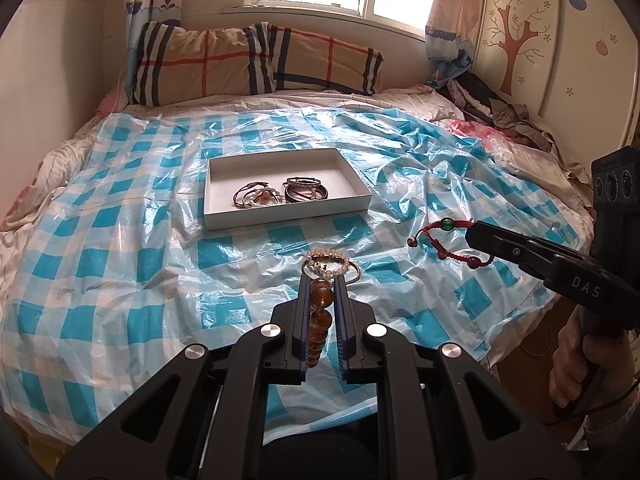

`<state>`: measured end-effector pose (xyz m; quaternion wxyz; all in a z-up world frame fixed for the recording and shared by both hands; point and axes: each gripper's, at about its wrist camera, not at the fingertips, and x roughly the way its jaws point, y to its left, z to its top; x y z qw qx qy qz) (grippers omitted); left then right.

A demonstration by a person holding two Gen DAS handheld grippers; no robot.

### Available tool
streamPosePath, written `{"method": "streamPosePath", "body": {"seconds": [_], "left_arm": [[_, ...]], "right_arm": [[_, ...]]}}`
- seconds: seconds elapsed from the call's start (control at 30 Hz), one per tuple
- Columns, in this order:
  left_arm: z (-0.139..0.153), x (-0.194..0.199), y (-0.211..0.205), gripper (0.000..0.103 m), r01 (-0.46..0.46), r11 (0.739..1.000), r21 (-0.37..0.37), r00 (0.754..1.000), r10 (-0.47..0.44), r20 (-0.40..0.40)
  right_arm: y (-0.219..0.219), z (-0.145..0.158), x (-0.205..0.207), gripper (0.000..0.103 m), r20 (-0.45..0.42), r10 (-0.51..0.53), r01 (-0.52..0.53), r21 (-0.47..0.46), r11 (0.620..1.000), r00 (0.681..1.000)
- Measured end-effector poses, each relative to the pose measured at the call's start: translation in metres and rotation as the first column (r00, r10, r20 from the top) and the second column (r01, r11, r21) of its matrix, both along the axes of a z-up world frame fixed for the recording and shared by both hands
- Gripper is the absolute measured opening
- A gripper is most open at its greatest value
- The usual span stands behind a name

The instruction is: Organize jewelry

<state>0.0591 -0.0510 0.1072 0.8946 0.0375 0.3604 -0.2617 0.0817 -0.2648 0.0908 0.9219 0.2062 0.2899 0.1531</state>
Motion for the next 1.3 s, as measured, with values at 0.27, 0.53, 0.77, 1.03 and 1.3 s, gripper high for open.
{"method": "streamPosePath", "body": {"seconds": [0.27, 0.53, 0.77, 1.03, 1.3], "left_arm": [[0.001, -0.001, -0.003, 0.010, 0.004, 1.000, -0.008, 1.000, -0.004, 0.000], [-0.009, 0.009, 0.000, 0.010, -0.007, 1.000, -0.017, 1.000, 0.007, -0.025], [-0.018, 0.018, 0.003, 0.010, -0.008, 1.000, -0.019, 0.999, 0.007, -0.042], [-0.022, 0.025, 0.004, 0.010, -0.010, 1.000, -0.015, 0.999, 0.009, -0.050], [-0.026, 0.030, -0.001, 0.010, -0.001, 1.000, -0.011, 0.999, 0.001, -0.053]], "right_arm": [[0.008, -0.002, 0.007, 0.009, -0.012, 0.016, -0.016, -0.004, 1.000, 1.000], [0.015, -0.009, 0.018, 0.009, -0.030, 0.032, -0.032, 0.000, 0.999, 0.999], [0.018, -0.017, 0.027, 0.009, -0.049, 0.043, -0.043, 0.005, 0.999, 0.998], [0.018, -0.023, 0.036, 0.009, -0.059, 0.049, -0.048, 0.011, 0.999, 0.997], [0.016, -0.027, 0.039, 0.009, -0.063, 0.047, -0.046, 0.017, 0.999, 0.997]]}}
